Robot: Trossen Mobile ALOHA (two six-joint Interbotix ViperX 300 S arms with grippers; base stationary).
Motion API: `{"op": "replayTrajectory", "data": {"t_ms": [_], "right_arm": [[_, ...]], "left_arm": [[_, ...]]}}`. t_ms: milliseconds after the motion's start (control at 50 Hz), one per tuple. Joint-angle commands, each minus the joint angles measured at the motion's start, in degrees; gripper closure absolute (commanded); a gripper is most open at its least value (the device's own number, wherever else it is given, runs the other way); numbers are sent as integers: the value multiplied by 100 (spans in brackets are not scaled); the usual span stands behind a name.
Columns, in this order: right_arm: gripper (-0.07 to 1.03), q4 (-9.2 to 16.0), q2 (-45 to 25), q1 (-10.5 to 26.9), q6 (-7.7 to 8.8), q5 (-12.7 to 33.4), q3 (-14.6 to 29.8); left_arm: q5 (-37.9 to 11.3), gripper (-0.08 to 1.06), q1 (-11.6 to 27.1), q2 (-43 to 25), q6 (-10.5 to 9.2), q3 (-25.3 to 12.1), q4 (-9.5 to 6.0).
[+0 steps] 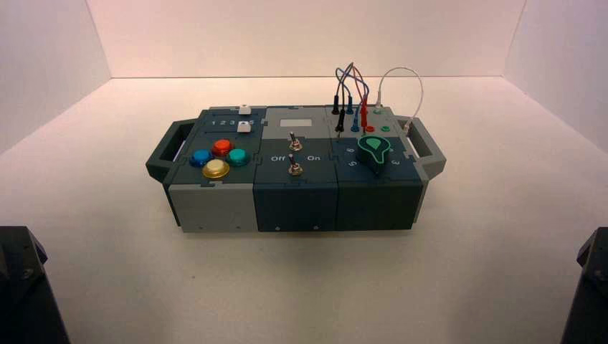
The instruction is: Turn the knob to position 3.
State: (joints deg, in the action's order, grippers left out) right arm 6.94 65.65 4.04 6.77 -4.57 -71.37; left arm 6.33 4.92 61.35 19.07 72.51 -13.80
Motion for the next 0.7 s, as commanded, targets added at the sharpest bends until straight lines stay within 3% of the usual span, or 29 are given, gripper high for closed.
{"op": "replayTrajectory", "data": {"t_ms": [20,480,620,700], "right_arm": [[98,9,-18,-18,-18,-35,79],[98,18,35,-18,-18,114,97],[98,18,35,-18,-18,677,281],[98,9,35,-18,-18,1116,448]], "left_arm": [[35,101,-18,-35,9,-79,0],[-132,101,-18,-26,9,-123,0],[-624,101,-18,-26,-26,-299,-9],[-1169,101,-18,-18,-26,-492,0]]}}
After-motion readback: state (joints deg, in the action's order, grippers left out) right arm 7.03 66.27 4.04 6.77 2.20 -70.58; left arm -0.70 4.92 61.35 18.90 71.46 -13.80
